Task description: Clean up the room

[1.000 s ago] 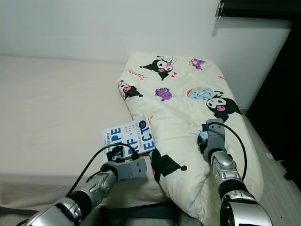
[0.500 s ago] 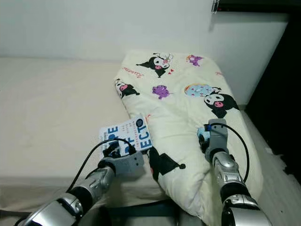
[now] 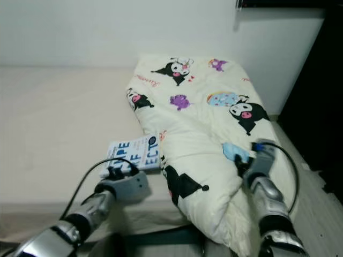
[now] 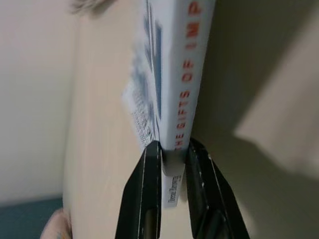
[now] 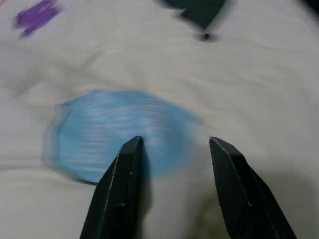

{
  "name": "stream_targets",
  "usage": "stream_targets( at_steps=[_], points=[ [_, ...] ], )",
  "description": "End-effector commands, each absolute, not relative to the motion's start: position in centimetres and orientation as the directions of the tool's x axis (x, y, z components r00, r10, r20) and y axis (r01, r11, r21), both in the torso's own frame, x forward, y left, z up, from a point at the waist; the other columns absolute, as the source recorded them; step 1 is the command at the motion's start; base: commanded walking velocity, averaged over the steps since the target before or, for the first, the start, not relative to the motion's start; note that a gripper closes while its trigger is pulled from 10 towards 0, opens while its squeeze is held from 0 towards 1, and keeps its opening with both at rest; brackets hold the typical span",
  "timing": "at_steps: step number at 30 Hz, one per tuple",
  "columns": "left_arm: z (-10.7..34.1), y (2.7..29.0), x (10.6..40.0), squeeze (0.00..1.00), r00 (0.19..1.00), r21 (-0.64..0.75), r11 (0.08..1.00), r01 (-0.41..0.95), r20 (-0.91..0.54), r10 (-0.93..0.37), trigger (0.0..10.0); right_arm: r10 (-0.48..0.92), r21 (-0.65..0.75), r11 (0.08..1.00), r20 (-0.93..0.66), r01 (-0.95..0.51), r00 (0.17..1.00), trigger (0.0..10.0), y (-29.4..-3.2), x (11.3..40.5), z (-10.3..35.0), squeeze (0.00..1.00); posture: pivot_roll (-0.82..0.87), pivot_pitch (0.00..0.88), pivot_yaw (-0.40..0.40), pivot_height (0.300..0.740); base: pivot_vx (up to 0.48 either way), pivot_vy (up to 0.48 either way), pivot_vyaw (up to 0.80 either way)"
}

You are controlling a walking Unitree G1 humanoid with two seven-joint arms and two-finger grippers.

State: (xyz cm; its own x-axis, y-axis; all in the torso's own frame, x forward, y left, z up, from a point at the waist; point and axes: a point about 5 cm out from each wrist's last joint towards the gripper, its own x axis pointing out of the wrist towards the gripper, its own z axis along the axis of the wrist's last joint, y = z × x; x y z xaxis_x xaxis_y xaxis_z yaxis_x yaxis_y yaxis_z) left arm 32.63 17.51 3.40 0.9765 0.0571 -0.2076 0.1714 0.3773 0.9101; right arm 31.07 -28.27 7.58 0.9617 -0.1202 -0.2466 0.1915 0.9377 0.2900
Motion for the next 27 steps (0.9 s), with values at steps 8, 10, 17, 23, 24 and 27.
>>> stream_targets(
  at_steps=[8,10,17,23,24,27],
  points=[
    [7.4,25.0,33.3,0.0,0.927,0.814,0.538,-0.222,0.005,0.375,0.0,0.075,0.59,0.807,-0.123,0.012,0.989,10.0,-25.6,30.0,7.3,0.0,-0.11,0.086,-0.015,0.432,0.0,0.0,0.0],
    [7.8,26.0,33.2,0.0,0.914,0.801,0.538,-0.264,0.029,0.406,0.0,0.099,0.611,0.792,-0.089,-0.024,0.991,10.0,-25.1,30.0,7.5,0.0,-0.1,0.085,-0.017,0.432,0.0,0.0,0.0],
    [9.2,28.3,32.4,0.0,0.871,0.745,0.534,-0.4,0.128,0.474,0.0,0.164,0.65,0.752,-0.023,-0.11,0.986,10.0,-23.6,31.3,8.9,1.0,-0.07,0.071,-0.041,0.432,0.0,0.0,0.0],
    [11.3,28.8,32.8,0.0,0.845,0.696,0.526,-0.489,0.227,0.484,0.0,0.319,0.671,0.699,0.016,-0.247,0.948,10.0,-20.2,32.9,10.0,1.0,-0.05,0.059,-0.056,0.432,0.0,0.0,0.0],
    [12.2,28.9,33.0,0.0,0.835,0.68,0.521,-0.516,0.262,0.485,0.0,0.401,0.671,0.669,0.037,-0.32,0.915,10.0,-18.5,33.3,10.4,1.0,-0.04,0.048,-0.06,0.432,0.0,0.0,0.0],
    [15.3,29.4,33.6,0.0,0.797,0.63,0.502,-0.592,0.368,0.479,0.0,0.664,0.65,0.535,0.072,-0.54,0.744,10.0,-12.5,33.3,11.3,1.0,-0.03,0.04,-0.066,0.432,0.0,0.0,0.0]
  ],
)
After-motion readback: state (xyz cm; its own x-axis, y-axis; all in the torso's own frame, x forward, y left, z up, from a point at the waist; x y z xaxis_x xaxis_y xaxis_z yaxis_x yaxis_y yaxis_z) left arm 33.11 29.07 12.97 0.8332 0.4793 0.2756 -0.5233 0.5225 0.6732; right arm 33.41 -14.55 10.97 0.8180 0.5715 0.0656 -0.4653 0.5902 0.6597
